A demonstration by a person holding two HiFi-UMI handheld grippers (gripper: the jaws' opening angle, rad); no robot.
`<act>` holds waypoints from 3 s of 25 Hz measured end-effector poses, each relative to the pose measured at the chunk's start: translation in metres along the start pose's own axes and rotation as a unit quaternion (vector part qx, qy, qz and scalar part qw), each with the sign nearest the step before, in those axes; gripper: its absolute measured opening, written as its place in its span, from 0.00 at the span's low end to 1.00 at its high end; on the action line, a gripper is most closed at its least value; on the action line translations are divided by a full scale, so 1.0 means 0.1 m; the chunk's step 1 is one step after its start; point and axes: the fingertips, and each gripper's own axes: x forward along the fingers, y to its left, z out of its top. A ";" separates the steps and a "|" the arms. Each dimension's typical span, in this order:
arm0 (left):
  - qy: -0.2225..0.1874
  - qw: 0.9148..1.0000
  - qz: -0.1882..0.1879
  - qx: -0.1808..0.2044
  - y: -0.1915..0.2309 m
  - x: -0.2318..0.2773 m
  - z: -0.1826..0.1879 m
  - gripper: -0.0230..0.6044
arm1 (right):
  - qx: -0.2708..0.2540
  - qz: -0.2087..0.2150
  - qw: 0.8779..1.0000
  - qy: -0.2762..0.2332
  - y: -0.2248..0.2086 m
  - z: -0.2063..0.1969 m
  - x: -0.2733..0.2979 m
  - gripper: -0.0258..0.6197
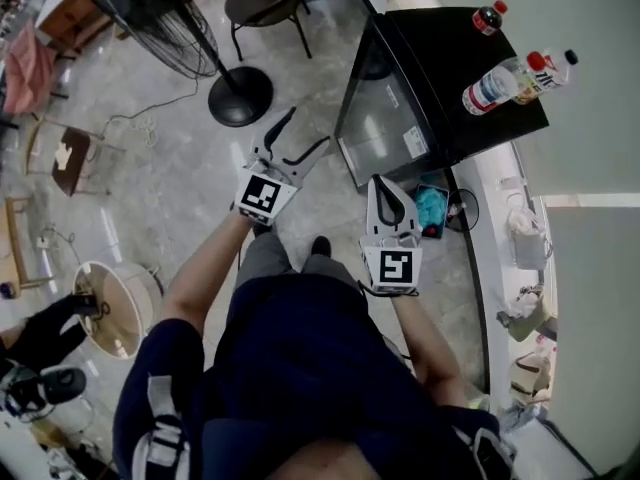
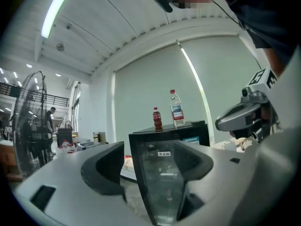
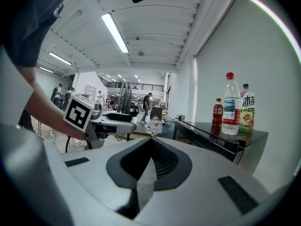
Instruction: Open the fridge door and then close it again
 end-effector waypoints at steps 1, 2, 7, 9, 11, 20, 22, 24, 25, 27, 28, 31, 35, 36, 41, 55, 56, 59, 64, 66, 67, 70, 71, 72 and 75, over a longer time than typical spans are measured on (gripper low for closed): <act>0.002 1.000 -0.015 0.003 0.05 0.13 -0.06 0.54 | 0.003 -0.012 1.000 0.001 -0.03 -0.01 0.08 0.07; 0.003 0.999 -0.032 0.004 0.11 0.25 -0.11 0.54 | 0.008 -0.025 1.000 0.000 -0.07 -0.01 0.15 0.07; 0.002 0.994 -0.111 0.013 0.47 0.84 -0.38 0.54 | 0.030 -0.101 0.994 0.001 -0.20 -0.02 0.57 0.07; 0.006 0.990 -0.143 0.007 0.64 1.11 -0.51 0.54 | 0.037 -0.145 0.989 0.014 -0.23 -0.05 0.75 0.07; 0.014 0.983 -0.180 -0.004 0.76 1.32 -0.66 0.55 | 0.042 -0.190 0.980 0.033 -0.21 -0.09 0.90 0.07; 0.057 0.955 -0.290 0.004 0.96 2.04 -1.39 0.55 | 0.074 -0.338 0.935 0.074 -0.07 -0.18 1.16 0.07; 0.069 0.953 -0.295 0.007 0.98 2.19 -1.56 0.55 | 0.078 -0.354 0.929 0.077 -0.03 -0.21 1.16 0.07; 0.081 0.952 -0.296 0.005 0.99 2.32 -1.74 0.55 | 0.085 -0.363 0.925 0.081 0.02 -0.27 1.16 0.07; 0.089 0.951 -0.296 0.004 0.98 2.37 -1.85 0.55 | 0.088 -0.365 0.923 0.082 0.04 -0.31 1.16 0.07; 0.105 0.947 -0.302 0.006 0.94 2.47 -2.08 0.55 | 0.093 -0.366 0.922 0.088 0.07 -0.41 1.14 0.07; 0.111 0.946 -0.306 0.006 0.90 2.52 -2.19 0.55 | 0.095 -0.365 0.921 0.091 0.07 -0.46 1.12 0.07; 0.109 0.944 -0.310 -0.004 0.85 2.67 -2.32 0.55 | 0.098 -0.364 0.921 0.098 0.09 -0.59 1.06 0.07; 0.090 0.945 -0.315 -0.017 0.84 2.82 -2.32 0.55 | 0.100 -0.358 0.921 0.114 0.13 -0.75 0.97 0.07; 0.089 0.944 -0.317 -0.016 0.83 2.87 -2.32 0.55 | 0.099 -0.356 0.922 0.119 0.13 -0.79 0.96 0.07; 0.086 0.939 -0.332 -0.013 0.79 3.04 -2.34 0.55 | 0.106 -0.354 0.920 0.130 0.12 -0.93 0.99 0.07; 0.075 0.915 -0.395 -0.024 0.72 3.10 -2.28 0.42 | 0.125 -0.355 0.916 0.139 0.10 -1.06 1.07 0.07; 0.076 0.915 -0.395 -0.026 0.73 3.11 -2.27 0.41 | 0.124 -0.354 0.916 0.139 0.10 -1.06 1.07 0.07; 0.080 0.915 -0.393 -0.028 0.75 3.12 -2.27 0.38 | 0.125 -0.353 0.916 0.142 0.12 -1.09 1.09 0.07; 0.085 0.918 -0.386 -0.026 0.78 3.09 -2.28 0.36 | 0.135 -0.350 0.915 0.146 0.19 -1.12 1.12 0.07; 0.087 0.918 -0.386 -0.023 0.79 3.10 -2.27 0.35 | 0.134 -0.347 0.916 0.151 0.20 -1.13 1.12 0.07; 0.088 0.918 -0.386 -0.021 0.78 3.10 -2.26 0.35 | 0.133 -0.347 0.916 0.152 0.20 -1.14 1.11 0.07; 0.090 0.918 -0.387 -0.018 0.75 3.08 -2.27 0.34 | 0.139 -0.349 0.914 0.152 0.20 -1.19 1.06 0.07; 0.090 0.918 -0.386 -0.018 0.74 3.08 -2.28 0.34 | 0.140 -0.349 0.914 0.153 0.20 -1.20 1.05 0.07; 0.091 0.919 -0.384 -0.018 0.74 3.09 -2.28 0.34 | 0.139 -0.348 0.914 0.154 0.21 -1.21 1.05 0.07; 0.095 0.919 -0.381 -0.018 0.78 3.09 -2.29 0.34 | 0.134 -0.342 0.917 0.154 0.24 -1.18 1.09 0.07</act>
